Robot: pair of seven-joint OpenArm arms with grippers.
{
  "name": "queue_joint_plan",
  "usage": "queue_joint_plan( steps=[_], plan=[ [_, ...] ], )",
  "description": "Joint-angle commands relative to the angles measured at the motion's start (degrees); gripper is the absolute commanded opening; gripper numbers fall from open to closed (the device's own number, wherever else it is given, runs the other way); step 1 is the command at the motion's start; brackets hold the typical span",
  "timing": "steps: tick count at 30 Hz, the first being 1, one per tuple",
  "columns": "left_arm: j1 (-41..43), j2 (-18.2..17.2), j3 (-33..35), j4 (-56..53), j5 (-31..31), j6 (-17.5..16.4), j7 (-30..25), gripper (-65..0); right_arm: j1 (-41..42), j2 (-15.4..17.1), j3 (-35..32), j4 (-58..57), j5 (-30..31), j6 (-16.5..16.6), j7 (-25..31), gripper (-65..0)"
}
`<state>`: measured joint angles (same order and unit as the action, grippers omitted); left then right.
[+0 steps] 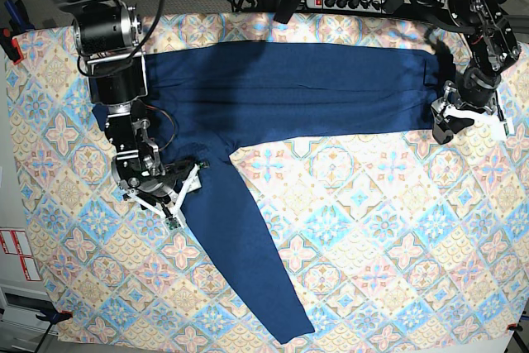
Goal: Fold the T-shirt properly
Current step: 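Fold the grasped sleeve back onto the shirt body with the right gripper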
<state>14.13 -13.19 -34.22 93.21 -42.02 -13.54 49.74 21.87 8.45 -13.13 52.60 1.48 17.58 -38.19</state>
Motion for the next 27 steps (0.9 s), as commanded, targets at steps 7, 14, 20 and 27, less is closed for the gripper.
queue_joint_plan(
  steps=[7, 14, 20, 27],
  plan=[
    [-0.3, -0.8, -0.3, 0.8, -0.6, -0.3, -1.1, -23.9, 1.5, 0.4, 0.3, 0.3, 0.1, 0.0, 2.5, -28.9],
    [-0.2, -0.8, -0.3, 0.8, -0.6, -0.3, -1.1, -23.9, 4.2, 0.6, 0.6, -9.9, 0.0, 0.0, 6.2, -28.9],
    [-0.2, -0.8, -0.3, 0.8, -0.6, -0.3, -1.1, -23.9, 4.1, 0.8, 0.2, -14.4, 0.0, 0.0, 9.3, -29.0],
    [-0.2, -0.8, -0.3, 0.8, -0.6, -0.3, -1.1, -23.9, 3.9, 0.8, 0.2, -14.5, 0.0, 0.1, 9.2, -60.9]
  ],
)
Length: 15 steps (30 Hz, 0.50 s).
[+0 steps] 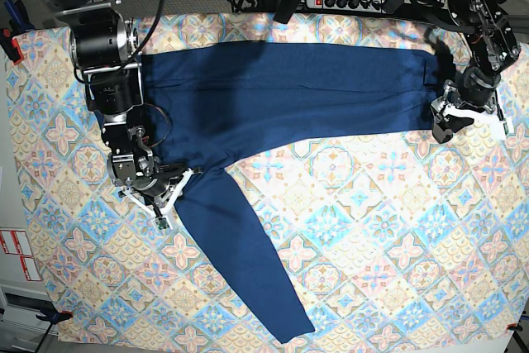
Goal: Fold the T-shirt properly
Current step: 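Fold the grasped sleeve back onto the shirt body with the right gripper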
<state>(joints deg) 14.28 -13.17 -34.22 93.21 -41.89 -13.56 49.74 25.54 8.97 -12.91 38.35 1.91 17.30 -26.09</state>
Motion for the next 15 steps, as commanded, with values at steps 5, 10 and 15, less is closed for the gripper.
queue_joint_plan(
  steps=[5, 10, 15],
  plan=[
    [-0.3, -0.9, -0.3, 0.8, -0.7, -0.3, -1.1, -23.9, -1.6, 0.3, 0.5, 3.6, -0.3, 0.4, -6.7, -64.8],
    [-0.3, -0.9, -0.3, 0.8, -0.7, -0.3, -1.1, -23.9, -7.6, 0.3, 1.0, 18.5, -0.2, 0.4, -11.3, -64.8],
    [-0.3, -0.9, -0.3, 0.8, -0.7, -0.3, -1.2, -23.9, -14.2, 0.2, 4.7, 32.0, -0.2, 0.4, -18.2, -64.8]
  ],
)
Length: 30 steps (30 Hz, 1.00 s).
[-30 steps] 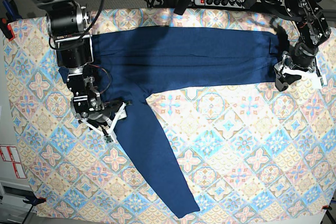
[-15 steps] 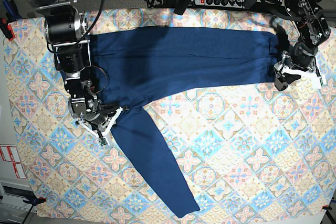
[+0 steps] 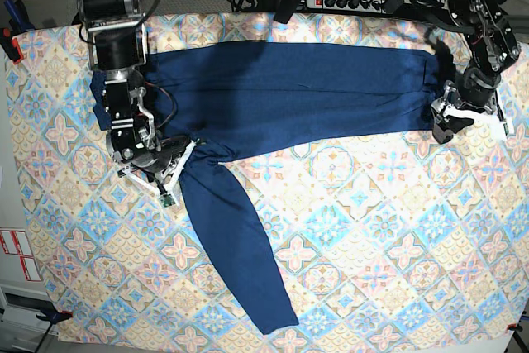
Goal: Fold the T-shirt properly
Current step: 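Fold the grasped sleeve back onto the shirt body with the right gripper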
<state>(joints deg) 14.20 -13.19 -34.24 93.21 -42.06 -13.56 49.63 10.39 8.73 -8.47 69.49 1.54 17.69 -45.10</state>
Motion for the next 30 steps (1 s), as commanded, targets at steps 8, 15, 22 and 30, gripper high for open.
queue_joint_plan(
  steps=[8, 15, 22, 30],
  plan=[
    [-0.4, -0.8, -0.3, 0.8, -0.4, -0.3, -1.1, -23.9, -9.0, 0.3, 0.4, 21.2, 5.1, 0.1, -8.6, -64.8],
    [-0.4, -1.0, -0.3, 0.7, -0.3, -0.3, -1.1, -23.9, -19.8, 0.6, 1.7, 35.2, 14.6, 0.1, -10.9, -64.8],
    [-0.4, -1.0, -0.3, 0.7, -0.3, -0.3, -1.1, -23.9, -30.5, 1.9, 4.8, 42.2, 20.4, 0.1, -10.9, -64.8],
    [-0.4, -1.1, -0.4, 0.7, -0.3, -0.3, -1.1, -23.9, -36.3, 8.9, 5.9, 42.5, 39.7, 0.1, -10.9, -64.8]
  ],
)
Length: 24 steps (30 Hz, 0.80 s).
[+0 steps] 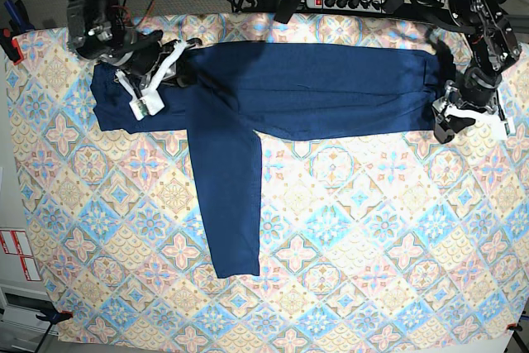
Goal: Fold the T-shirt properly
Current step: 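Fold the grasped sleeve back onto the shirt body with the right gripper, then move the right gripper to the sleeve cuff and grasp it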
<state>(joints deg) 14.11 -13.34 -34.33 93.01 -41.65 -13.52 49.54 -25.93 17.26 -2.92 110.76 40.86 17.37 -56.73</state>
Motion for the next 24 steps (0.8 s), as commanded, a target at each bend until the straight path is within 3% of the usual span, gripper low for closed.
queue_joint_plan(
  steps=[1, 6, 11, 19, 24],
  plan=[
    [-0.3, -0.9, -0.4, 0.9, -0.7, -0.3, -1.1, -23.9, -0.5, 1.3, 0.3, 1.2, 2.3, 0.4, 0.8, -64.8],
    [-0.3, -0.9, -0.4, 0.9, -0.7, -0.3, -1.1, -23.9, -1.9, 4.6, -0.2, 1.3, 8.2, 0.4, 0.7, -64.8],
    [-0.3, -0.9, -0.3, 0.9, -0.8, -0.3, -1.0, -23.9, -1.5, 5.4, -1.1, 0.8, 8.5, 0.4, -1.8, -64.9],
    [-0.3, -0.8, -0.2, 0.9, -0.9, -0.3, -1.0, -23.9, 1.9, 5.2, -1.6, -0.7, 1.1, 0.4, -3.0, -64.6],
    [-0.2, -0.8, -0.2, 0.9, -0.9, -0.3, -1.0, -23.9, 2.3, 5.2, -1.6, -2.2, -1.3, 0.4, -3.2, -54.3]
  ],
)
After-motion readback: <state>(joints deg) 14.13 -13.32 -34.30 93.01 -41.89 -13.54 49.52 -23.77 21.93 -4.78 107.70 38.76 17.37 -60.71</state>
